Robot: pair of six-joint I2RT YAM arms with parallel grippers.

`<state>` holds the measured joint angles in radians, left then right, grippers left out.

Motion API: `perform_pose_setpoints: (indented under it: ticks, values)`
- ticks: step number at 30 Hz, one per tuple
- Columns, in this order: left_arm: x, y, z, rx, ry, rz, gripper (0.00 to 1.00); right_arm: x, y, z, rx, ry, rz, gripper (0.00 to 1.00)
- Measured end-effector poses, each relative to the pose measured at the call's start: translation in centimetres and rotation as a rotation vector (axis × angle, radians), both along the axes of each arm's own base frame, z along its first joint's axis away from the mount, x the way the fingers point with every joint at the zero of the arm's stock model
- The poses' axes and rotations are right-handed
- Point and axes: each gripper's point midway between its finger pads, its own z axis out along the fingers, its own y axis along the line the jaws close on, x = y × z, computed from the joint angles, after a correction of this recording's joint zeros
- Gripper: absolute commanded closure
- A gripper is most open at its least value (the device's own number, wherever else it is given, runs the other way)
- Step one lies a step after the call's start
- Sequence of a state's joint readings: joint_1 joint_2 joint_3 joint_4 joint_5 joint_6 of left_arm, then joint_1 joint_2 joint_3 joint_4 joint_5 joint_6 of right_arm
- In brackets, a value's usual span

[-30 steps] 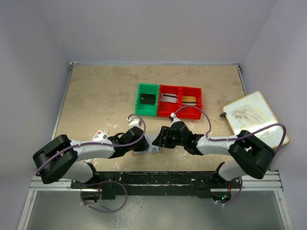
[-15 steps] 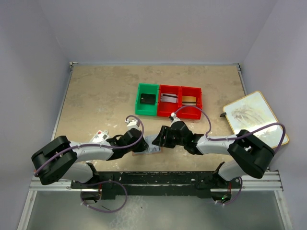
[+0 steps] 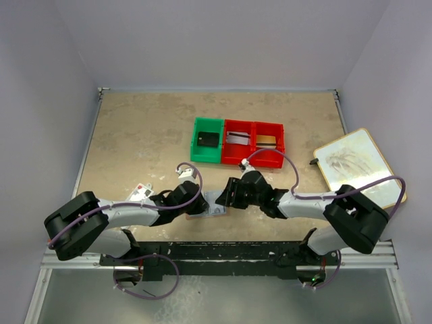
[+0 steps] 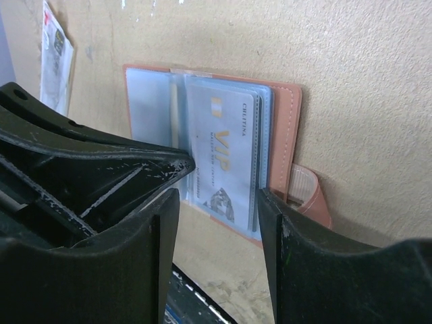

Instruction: Take the credit cards out of the card holder

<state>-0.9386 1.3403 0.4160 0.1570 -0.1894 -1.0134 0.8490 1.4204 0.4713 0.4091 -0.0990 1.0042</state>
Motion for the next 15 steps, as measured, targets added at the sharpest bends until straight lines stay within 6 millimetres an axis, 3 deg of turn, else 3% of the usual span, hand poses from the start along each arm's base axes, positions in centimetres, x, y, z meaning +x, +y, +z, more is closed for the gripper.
perform_pose_setpoints:
  ticks: [15]
  values:
    - [0.0, 0.1, 0.0, -0.001, -0.001, 0.003, 1.00, -0.1, 1.0, -0.3, 0.059, 0.000, 0.052, 0.51]
